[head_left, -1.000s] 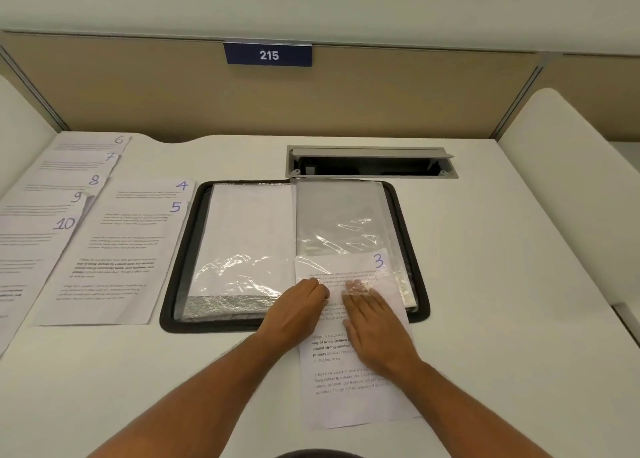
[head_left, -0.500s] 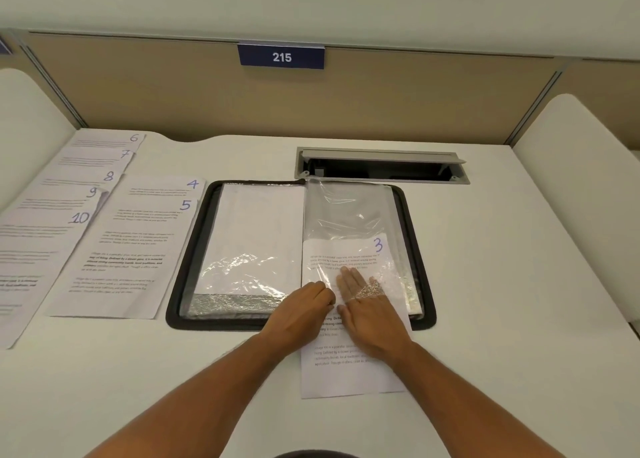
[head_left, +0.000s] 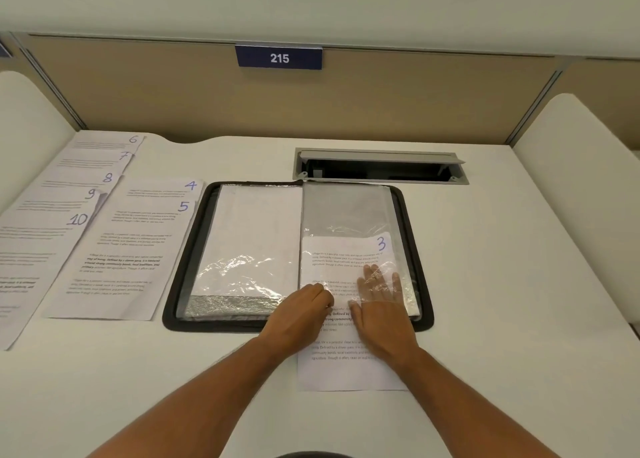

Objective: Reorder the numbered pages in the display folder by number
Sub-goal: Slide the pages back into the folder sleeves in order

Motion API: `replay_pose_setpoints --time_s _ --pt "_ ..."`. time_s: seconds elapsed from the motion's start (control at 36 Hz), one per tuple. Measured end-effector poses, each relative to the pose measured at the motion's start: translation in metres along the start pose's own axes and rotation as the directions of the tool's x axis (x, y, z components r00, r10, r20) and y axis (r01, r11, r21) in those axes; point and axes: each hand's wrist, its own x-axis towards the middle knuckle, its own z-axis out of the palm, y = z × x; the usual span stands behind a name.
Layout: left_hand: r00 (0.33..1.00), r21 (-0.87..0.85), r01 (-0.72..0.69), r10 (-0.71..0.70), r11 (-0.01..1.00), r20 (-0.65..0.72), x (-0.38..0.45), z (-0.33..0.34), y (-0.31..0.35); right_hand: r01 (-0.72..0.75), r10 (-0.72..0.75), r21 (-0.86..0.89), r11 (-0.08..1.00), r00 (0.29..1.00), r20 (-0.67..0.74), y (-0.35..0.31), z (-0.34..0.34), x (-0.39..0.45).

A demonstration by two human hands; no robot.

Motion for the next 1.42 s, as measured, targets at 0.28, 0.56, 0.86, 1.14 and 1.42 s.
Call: replay_pose_setpoints --time_s 0.28,0.56,0.86,1.14,1.42 --pt "1.000 0.034 0.013 -0.013 0.999 0.009 0.002 0.003 -0.001 -0.055 0.054 0.016 0.998 0.997 0.048 -0.001 0.007 0.008" --pt "1.000 0.031 0.018 -0.017 0.999 -0.008 0.002 0.003 -0.001 0.060 -0.061 0.039 0.997 0.998 0.023 -0.006 0.000 -0.003" --pt "1.000 0.009 0.010 -0.009 1.000 -0.013 0.000 0.003 -0.001 0.228 -0.233 0.088 0.970 0.971 0.060 -0.006 0.003 -0.032" --pt "1.000 0.005 -0.013 0.013 1.000 -0.025 -0.002 0.006 -0.005 0.147 -0.156 0.077 0.986 0.979 0.130 -0.014 0.001 0.005" --pt "0.999 0.007 -0.012 0.012 1.000 -0.030 -0.001 0.007 -0.006 0.066 -0.077 0.059 0.996 0.975 0.210 -0.014 -0.002 0.034"
